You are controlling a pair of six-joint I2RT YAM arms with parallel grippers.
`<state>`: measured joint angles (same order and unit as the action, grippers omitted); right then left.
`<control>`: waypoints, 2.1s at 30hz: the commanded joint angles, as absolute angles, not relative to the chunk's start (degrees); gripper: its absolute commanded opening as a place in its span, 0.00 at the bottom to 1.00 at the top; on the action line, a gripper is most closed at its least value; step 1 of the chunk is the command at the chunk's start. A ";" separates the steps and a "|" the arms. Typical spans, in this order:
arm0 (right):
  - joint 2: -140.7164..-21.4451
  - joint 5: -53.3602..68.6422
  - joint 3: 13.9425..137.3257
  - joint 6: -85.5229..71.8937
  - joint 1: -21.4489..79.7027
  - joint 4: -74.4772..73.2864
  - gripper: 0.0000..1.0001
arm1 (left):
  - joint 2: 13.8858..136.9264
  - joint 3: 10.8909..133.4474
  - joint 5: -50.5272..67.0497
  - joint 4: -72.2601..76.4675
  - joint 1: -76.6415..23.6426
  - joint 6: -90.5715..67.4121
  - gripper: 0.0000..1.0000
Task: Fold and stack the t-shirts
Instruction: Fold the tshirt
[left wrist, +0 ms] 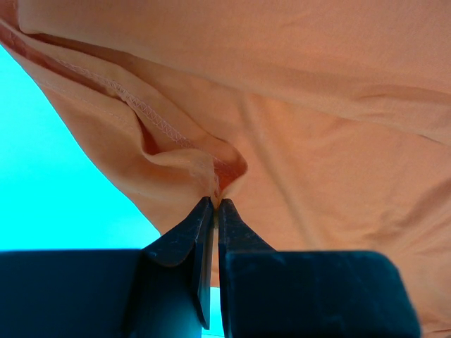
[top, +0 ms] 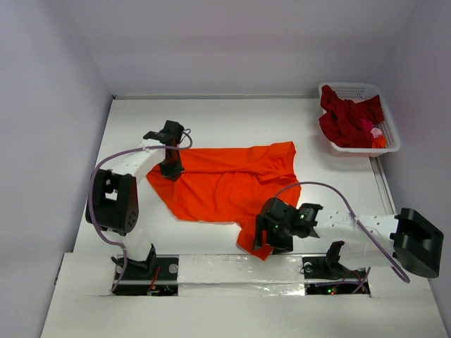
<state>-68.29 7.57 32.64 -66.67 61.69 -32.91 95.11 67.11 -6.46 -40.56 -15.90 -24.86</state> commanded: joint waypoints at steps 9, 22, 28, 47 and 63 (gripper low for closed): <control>-70.92 9.84 30.94 -67.24 62.05 -27.08 0.71 | 91.32 66.36 -6.59 -41.84 -15.56 -24.08 0.00; -70.49 9.23 30.67 -67.59 62.05 -28.12 0.55 | 90.88 66.45 -6.68 -42.01 -14.50 -23.64 0.00; -67.94 7.30 31.64 -68.29 62.05 -31.81 0.55 | 90.79 66.18 -6.68 -42.01 -13.98 -23.38 0.00; -71.54 9.67 31.38 -66.71 62.05 -28.65 0.33 | 90.97 66.88 -6.77 -42.10 -12.92 -23.03 0.00; -69.09 6.51 33.57 -67.06 62.05 -33.39 0.00 | 90.97 67.50 -6.94 -42.27 -11.87 -22.85 0.00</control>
